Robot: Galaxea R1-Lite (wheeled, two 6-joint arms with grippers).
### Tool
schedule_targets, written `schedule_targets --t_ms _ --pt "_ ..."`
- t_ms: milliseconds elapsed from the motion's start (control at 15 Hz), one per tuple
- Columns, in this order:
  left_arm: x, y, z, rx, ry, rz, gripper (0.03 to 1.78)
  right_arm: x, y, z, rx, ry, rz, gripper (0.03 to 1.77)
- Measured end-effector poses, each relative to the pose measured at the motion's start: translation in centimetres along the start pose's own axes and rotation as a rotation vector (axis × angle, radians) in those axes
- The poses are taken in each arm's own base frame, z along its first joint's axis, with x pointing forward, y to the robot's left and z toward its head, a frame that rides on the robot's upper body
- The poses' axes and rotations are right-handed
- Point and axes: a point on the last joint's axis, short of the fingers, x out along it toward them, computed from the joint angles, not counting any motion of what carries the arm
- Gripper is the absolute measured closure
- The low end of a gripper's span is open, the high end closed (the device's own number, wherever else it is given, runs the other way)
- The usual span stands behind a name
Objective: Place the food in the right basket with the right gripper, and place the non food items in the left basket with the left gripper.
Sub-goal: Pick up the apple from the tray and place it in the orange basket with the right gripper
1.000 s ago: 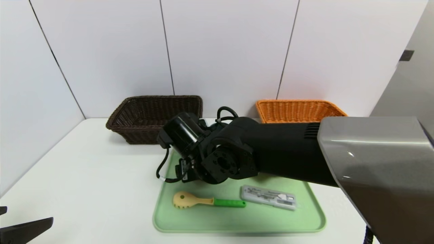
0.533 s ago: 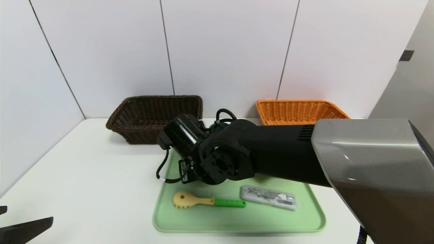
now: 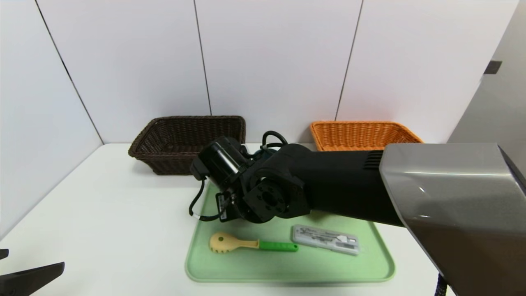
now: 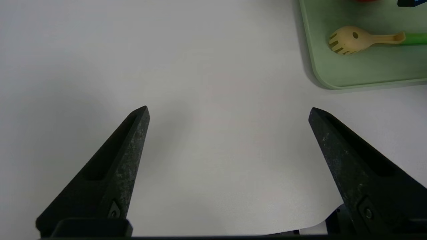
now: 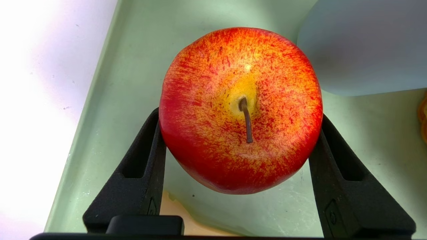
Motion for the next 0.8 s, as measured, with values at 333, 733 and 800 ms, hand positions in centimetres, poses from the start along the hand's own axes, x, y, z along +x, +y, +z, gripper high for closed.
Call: schedule_targets --t_ms 333,733,800 --pt "0.0 0.0 0.1 0.0 -0.005 0.001 0.12 -3.7 0.1 1.1 0.005 -0.054 0.055 0.62" --pt "-0.2 0.0 0.3 0.002 -0.019 0.001 0.12 -11.1 -2.0 4.0 0.027 -0.202 0.128 0.62" --pt "-0.2 0.0 0.4 0.003 -0.021 0.001 0.12 -12.0 -2.8 4.6 0.034 -0.227 0.127 0.62"
